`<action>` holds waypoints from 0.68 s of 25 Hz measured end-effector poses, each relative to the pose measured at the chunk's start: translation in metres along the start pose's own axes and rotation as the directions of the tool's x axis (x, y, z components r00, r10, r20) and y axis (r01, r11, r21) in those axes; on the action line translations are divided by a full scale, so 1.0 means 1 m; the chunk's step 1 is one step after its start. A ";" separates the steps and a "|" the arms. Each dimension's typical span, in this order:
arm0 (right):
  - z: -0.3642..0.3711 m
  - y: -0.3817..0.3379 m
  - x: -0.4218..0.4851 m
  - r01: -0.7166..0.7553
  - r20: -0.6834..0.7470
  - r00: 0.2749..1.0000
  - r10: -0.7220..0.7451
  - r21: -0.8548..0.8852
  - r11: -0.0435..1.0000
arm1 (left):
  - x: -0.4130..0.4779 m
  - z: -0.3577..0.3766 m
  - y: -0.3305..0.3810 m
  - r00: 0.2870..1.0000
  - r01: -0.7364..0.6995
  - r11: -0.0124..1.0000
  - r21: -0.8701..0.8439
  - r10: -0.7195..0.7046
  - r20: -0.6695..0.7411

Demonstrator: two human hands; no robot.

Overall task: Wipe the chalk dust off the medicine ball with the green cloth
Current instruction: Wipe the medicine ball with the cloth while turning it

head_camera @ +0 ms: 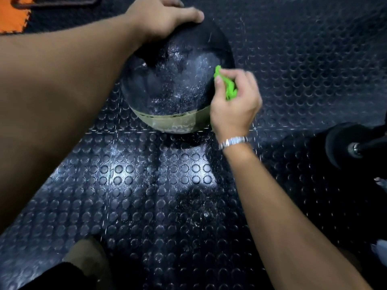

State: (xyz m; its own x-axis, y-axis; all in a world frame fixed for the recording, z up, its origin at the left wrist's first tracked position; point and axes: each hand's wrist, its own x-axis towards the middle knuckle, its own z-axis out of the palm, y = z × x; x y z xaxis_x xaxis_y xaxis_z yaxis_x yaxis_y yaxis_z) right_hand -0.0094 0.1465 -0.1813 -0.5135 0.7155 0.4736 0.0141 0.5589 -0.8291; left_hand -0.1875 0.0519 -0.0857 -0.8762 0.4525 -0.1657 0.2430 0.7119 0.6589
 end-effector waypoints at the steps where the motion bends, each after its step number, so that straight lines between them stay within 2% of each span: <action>1: -0.003 0.003 -0.009 0.089 0.057 0.994 -0.089 -0.002 0.996 | -0.001 -0.001 0.003 1.000 -0.008 1.000 0.007 0.008 -0.021; 2: -0.009 0.006 -0.015 0.158 0.103 0.982 -0.157 -0.009 0.987 | -0.001 -0.003 0.004 0.999 -0.015 1.000 0.021 0.016 -0.035; 3: -0.012 0.010 -0.015 0.148 0.111 0.983 -0.145 -0.017 0.989 | -0.001 -0.002 0.004 0.999 -0.017 1.000 0.026 0.018 -0.031; 5: -0.007 0.012 0.002 -0.024 -0.006 1.000 0.024 -0.002 1.000 | 0.002 0.001 0.006 1.000 -0.006 1.000 0.011 0.006 -0.006; 6: -0.004 0.009 0.006 -0.049 -0.036 0.998 0.049 0.007 0.999 | 0.004 0.003 0.008 1.000 0.010 1.000 0.008 -0.010 0.007; 7: -0.003 0.008 0.003 0.009 -0.012 1.000 -0.009 -0.002 1.000 | 0.006 0.004 0.010 1.000 0.020 1.000 0.009 -0.020 0.007; 8: -0.004 0.009 -0.005 0.127 0.053 0.991 -0.125 -0.027 0.992 | 0.008 0.004 0.011 1.000 0.014 1.000 0.017 -0.014 -0.002; 9: -0.009 0.012 -0.012 0.254 0.118 0.962 -0.247 -0.051 0.966 | 0.008 0.003 0.012 1.000 0.010 1.000 0.028 -0.010 -0.018; 10: -0.014 0.015 -0.012 0.319 0.141 0.941 -0.308 -0.066 0.945 | 0.009 0.003 0.012 0.999 0.006 0.999 0.038 -0.004 -0.034; 13: -0.006 0.014 0.005 0.200 0.006 0.980 -0.200 -0.051 0.978 | 0.012 0.005 0.012 0.999 0.040 0.999 -0.002 -0.040 -0.010; 14: -0.003 0.009 0.003 0.204 0.008 0.979 -0.204 -0.045 0.978 | 0.013 0.005 0.013 0.999 0.052 0.999 -0.006 -0.052 -0.003; 17: -0.010 0.014 -0.016 0.380 0.139 0.920 -0.367 -0.086 0.921 | 0.012 0.005 0.014 0.999 0.019 1.000 0.025 -0.018 -0.039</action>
State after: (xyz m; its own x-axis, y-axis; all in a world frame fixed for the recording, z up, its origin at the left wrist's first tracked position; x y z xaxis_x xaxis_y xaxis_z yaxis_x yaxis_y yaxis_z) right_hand 0.0072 0.1468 -0.1975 -0.5968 0.3951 0.6983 -0.1084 0.8227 -0.5581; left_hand -0.1929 0.0697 -0.0820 -0.8959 0.4184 -0.1490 0.2366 0.7335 0.6372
